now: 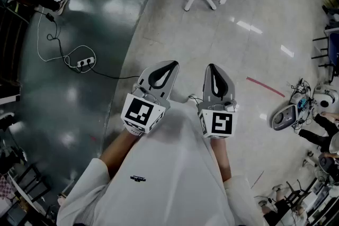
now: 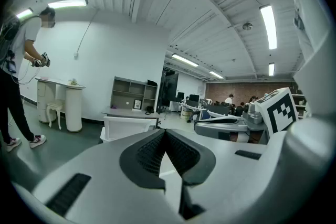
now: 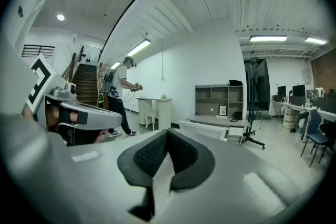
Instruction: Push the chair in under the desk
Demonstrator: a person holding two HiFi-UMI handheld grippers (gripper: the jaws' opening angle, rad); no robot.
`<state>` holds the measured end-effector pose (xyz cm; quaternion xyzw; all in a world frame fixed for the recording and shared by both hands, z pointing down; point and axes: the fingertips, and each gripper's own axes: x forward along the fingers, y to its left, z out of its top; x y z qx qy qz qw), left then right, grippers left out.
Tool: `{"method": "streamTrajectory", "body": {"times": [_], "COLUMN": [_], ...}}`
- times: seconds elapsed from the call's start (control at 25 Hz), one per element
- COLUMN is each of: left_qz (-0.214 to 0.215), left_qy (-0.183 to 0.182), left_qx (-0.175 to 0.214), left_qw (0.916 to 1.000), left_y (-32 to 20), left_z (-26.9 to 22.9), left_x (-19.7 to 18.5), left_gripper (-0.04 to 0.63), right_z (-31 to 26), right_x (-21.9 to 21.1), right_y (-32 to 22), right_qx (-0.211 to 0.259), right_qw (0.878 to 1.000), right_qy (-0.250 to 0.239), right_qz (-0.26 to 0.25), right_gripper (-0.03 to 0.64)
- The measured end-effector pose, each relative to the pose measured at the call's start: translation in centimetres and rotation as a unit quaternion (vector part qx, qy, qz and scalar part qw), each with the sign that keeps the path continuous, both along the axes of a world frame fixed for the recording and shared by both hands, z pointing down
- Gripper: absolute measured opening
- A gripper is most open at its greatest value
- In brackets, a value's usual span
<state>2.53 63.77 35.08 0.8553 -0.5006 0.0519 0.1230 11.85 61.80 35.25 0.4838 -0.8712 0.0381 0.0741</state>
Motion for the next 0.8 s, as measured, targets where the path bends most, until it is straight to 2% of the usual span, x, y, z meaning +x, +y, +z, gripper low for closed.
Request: {"method": "streamTrajectory", "body": {"times": [0.36, 0.56, 0.8], "left_qz": [0.015, 0.018, 0.011], "left_qy": [0.006, 0.015, 0.028], "left_qx": [-0.004, 0.000, -0.009], "left_qw": [0.9999, 0.9997, 0.9995], "left_y": [-2.3, -3.8, -4.7], "left_z": [0.8, 0.7, 1.7], "left_x": [-6.2, -9.4, -13.5], "left_gripper": [0.006, 0.006, 0.006], "right_z": [0.8, 1.1, 1.7], "right_x": [-5.7, -8.0, -11.1], "right_y": [-2.3, -3.7, -5.2], "right_qx": [-0.007, -0.013, -0.020], "right_qw": [1.000, 0.999, 0.999], "right_qy": [0.011, -0.016, -0.001], "right_qz": [0.016, 0.038, 0.044], "right_gripper": [0.012, 0.012, 0.012]}}
